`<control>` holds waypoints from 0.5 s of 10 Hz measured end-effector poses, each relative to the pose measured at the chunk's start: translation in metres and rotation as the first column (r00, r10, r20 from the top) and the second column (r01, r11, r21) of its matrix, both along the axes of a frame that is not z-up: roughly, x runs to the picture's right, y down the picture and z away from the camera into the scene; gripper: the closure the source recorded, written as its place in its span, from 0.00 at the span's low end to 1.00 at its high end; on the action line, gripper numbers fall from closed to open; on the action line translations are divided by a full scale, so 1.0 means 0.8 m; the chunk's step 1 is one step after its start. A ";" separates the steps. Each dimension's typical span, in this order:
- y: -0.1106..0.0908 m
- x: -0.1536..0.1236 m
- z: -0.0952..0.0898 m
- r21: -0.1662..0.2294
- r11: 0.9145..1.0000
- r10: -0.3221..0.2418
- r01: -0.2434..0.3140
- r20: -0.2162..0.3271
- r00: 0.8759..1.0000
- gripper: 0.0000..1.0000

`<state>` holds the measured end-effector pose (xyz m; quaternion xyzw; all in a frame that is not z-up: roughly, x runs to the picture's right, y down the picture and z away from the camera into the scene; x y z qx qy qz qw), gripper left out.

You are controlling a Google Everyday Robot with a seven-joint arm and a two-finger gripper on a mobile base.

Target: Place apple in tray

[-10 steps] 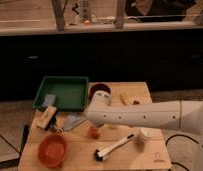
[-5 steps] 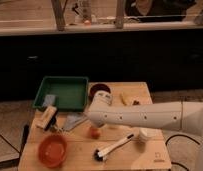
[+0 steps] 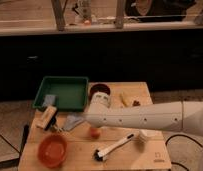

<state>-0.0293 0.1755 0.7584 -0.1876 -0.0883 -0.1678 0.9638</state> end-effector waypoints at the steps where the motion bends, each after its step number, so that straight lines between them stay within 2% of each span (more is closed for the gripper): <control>1: -0.007 0.000 -0.009 0.014 1.000 0.001 -0.001 -0.007 1.000 0.26; 3: -0.014 -0.002 -0.015 0.013 1.000 0.008 -0.008 -0.004 1.000 0.20; 5: -0.011 -0.002 -0.012 -0.035 0.999 0.020 -0.020 0.007 1.000 0.20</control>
